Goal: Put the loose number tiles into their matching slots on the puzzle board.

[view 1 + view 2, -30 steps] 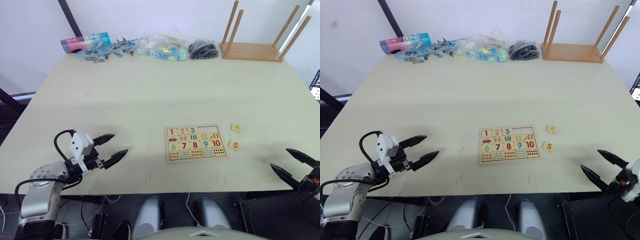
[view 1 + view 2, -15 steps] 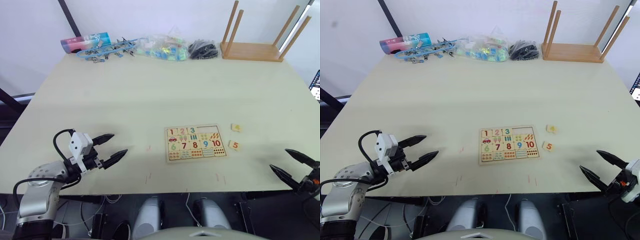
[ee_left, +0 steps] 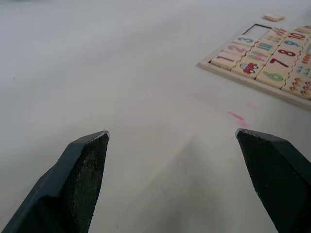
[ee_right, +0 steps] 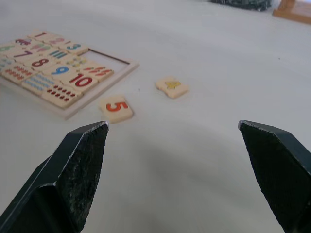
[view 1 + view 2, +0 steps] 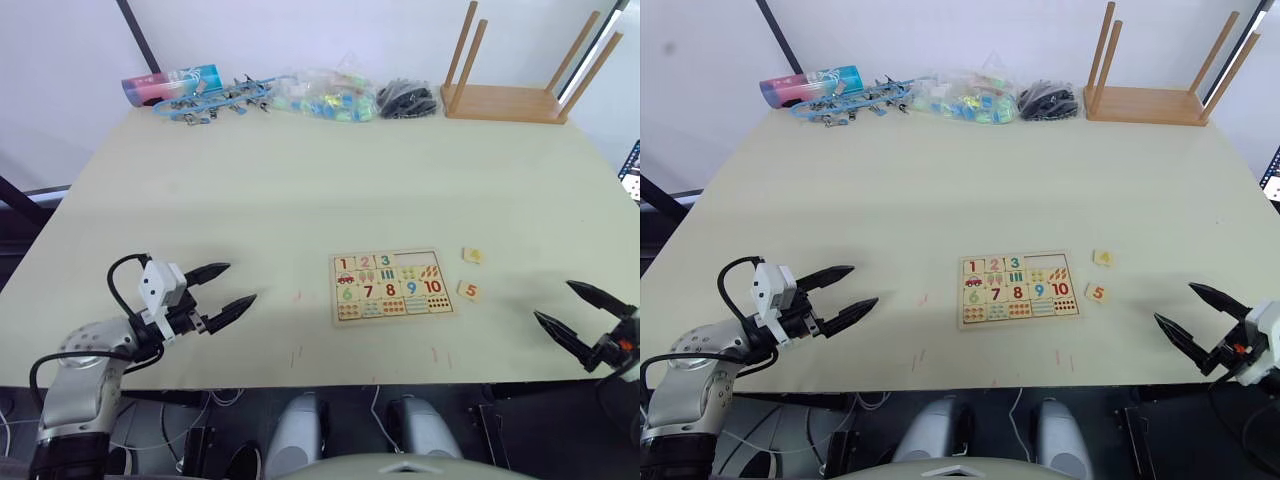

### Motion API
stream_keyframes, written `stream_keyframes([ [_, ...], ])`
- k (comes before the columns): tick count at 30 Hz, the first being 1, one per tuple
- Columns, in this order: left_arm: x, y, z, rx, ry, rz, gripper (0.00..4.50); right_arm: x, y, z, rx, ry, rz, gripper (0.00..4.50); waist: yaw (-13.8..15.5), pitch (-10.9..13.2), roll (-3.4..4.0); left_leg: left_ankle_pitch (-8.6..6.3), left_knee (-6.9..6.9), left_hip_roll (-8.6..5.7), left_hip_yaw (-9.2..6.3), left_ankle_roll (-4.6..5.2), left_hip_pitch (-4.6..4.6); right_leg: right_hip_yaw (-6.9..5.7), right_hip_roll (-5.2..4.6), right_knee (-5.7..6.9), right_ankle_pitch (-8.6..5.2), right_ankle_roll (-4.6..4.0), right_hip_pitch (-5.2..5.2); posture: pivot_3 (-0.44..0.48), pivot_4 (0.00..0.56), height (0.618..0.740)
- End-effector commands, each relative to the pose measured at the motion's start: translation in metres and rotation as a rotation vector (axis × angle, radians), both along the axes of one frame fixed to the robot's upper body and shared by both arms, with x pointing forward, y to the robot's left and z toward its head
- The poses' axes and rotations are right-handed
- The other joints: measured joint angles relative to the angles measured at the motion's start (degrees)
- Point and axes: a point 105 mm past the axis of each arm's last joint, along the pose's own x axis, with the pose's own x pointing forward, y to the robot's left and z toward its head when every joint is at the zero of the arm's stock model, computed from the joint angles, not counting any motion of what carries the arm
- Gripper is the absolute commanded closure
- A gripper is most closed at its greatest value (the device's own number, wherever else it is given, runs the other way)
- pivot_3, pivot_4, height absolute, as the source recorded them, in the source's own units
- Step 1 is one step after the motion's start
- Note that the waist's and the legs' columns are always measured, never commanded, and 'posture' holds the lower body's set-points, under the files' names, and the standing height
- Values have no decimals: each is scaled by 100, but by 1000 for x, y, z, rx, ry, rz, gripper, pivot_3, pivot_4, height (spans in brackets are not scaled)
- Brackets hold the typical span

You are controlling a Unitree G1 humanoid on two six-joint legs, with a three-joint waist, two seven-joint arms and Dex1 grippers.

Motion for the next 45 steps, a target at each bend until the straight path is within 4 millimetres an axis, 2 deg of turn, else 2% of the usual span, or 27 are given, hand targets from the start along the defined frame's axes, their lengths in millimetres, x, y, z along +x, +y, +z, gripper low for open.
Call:
stream_keyframes([
  [1, -1, -7, 12, 29, -48, -85, 36, 12, 3, 12, -36, -10, 35, 0, -4, 1, 1, 0, 0, 0, 1, 0, 0, 0, 0, 0, 0, 0, 0, 0, 150, 737],
  [13, 4, -29, 30, 51, -88, -342, 36, 62, 13, 12, -268, 114, 191, 0, -4, 4, 3, 0, 0, -9, 10, 0, -2, 2, 3, -2, 1, 1, -2, 0, 150, 737],
  [20, 5, -45, 39, 26, -100, -480, 36, 93, 14, 14, -315, 198, 251, 0, -30, 6, 4, 1, 2, -11, 21, 1, -3, 4, 10, -4, 9, 14, -3, 0, 150, 737],
  [32, 8, -52, 48, 18, -112, -567, 36, 118, 33, 15, -333, 243, 414, 0, -97, 11, 7, 1, 2, -10, 35, 1, -10, 1, 12, -10, 13, 21, -4, 0, 150, 737],
  [45, 6, -51, 50, 17, -115, -584, 36, 137, 45, 3, -405, 247, 434, 0, -157, 12, 10, 1, 1, -6, 34, 0, -9, 1, 10, -5, 14, 21, -5, 0, 150, 737],
])
